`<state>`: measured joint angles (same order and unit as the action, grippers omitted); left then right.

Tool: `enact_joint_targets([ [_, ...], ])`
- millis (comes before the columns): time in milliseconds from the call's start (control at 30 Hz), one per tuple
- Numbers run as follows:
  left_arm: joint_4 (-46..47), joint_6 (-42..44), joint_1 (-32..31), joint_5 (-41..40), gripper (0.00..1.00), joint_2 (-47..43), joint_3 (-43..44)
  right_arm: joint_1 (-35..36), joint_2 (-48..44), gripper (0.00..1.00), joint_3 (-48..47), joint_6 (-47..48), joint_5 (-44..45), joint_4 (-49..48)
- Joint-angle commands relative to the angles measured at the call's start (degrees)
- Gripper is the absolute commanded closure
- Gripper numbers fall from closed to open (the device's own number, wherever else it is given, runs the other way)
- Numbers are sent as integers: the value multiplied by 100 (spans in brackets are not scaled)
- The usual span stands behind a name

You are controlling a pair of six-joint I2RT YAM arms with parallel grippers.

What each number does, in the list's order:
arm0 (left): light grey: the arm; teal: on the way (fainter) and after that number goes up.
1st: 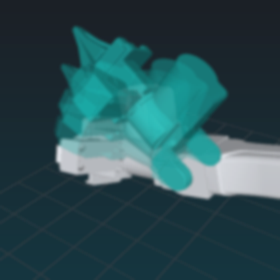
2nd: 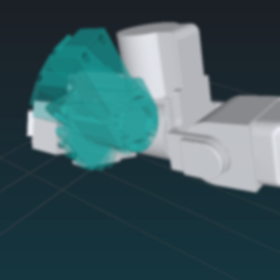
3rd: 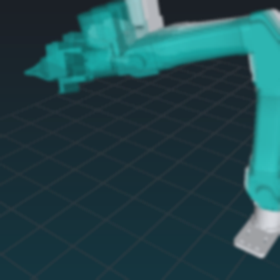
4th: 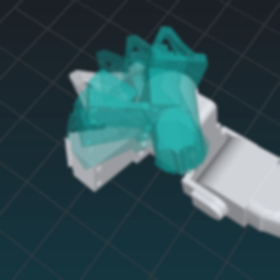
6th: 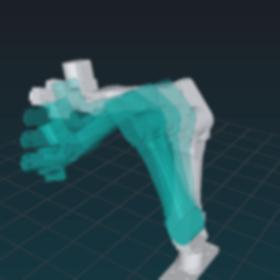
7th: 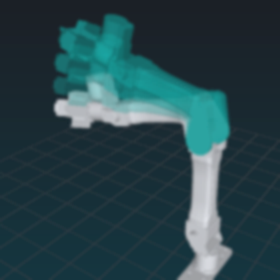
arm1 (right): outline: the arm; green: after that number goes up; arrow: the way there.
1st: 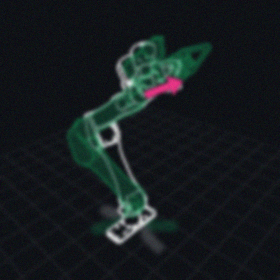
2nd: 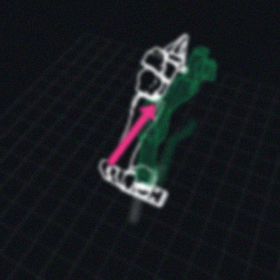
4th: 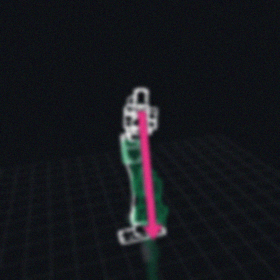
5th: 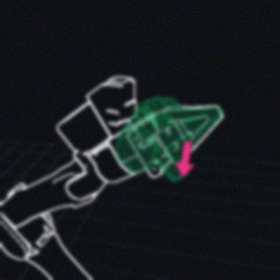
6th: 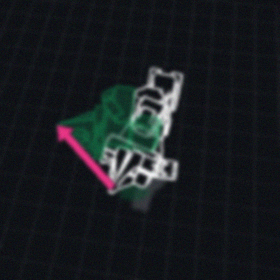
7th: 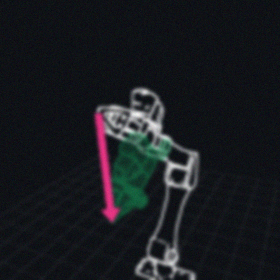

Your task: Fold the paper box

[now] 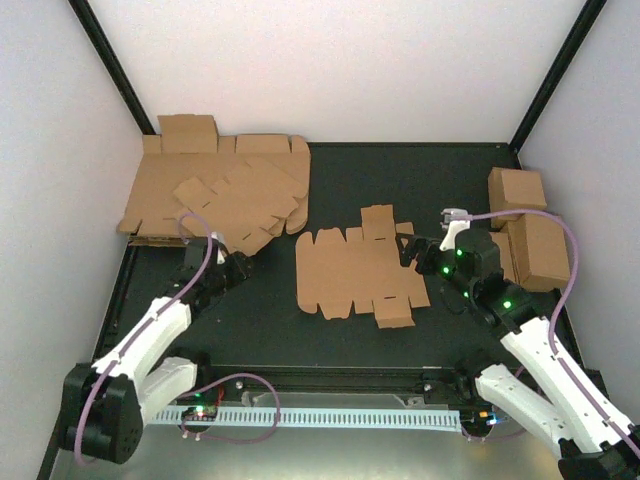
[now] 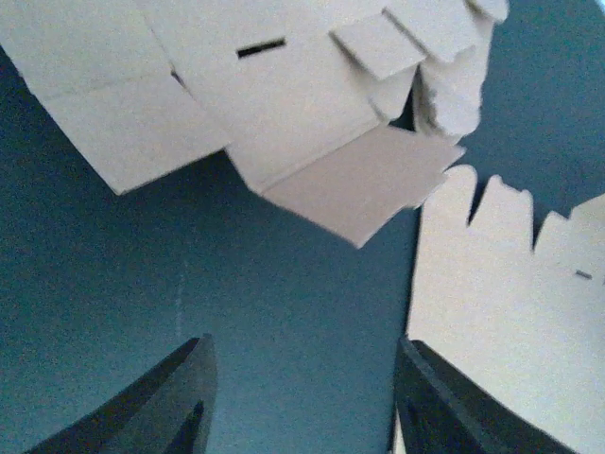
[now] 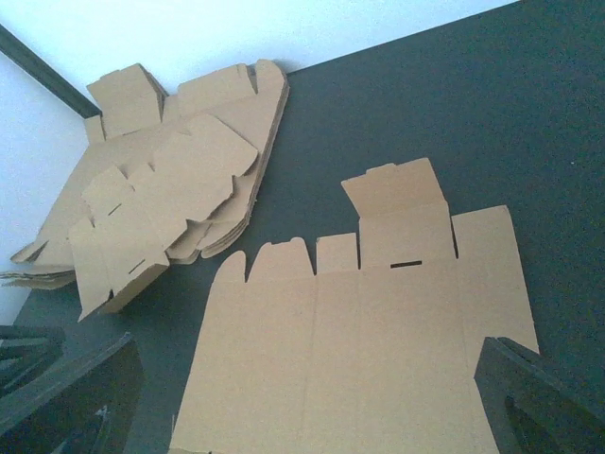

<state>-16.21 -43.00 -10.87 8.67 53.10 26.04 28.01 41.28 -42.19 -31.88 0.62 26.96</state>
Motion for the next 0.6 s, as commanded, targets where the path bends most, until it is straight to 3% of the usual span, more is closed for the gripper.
enact_joint_targets([
  [0,406,-272,41,401,60,416,-72,3,62,0,-120,10,-126,-204],
  [100,621,-384,49,335,91,702,-113,3,87,0,-146,55,-129,-213],
  [133,651,-391,52,268,97,810,-102,3,96,0,-153,65,-112,-217],
  [333,875,-275,231,-83,98,1472,64,3,88,0,-174,75,-75,-162],
  [567,678,169,484,-1454,99,2130,623,3,144,0,-242,81,-148,-142],
])
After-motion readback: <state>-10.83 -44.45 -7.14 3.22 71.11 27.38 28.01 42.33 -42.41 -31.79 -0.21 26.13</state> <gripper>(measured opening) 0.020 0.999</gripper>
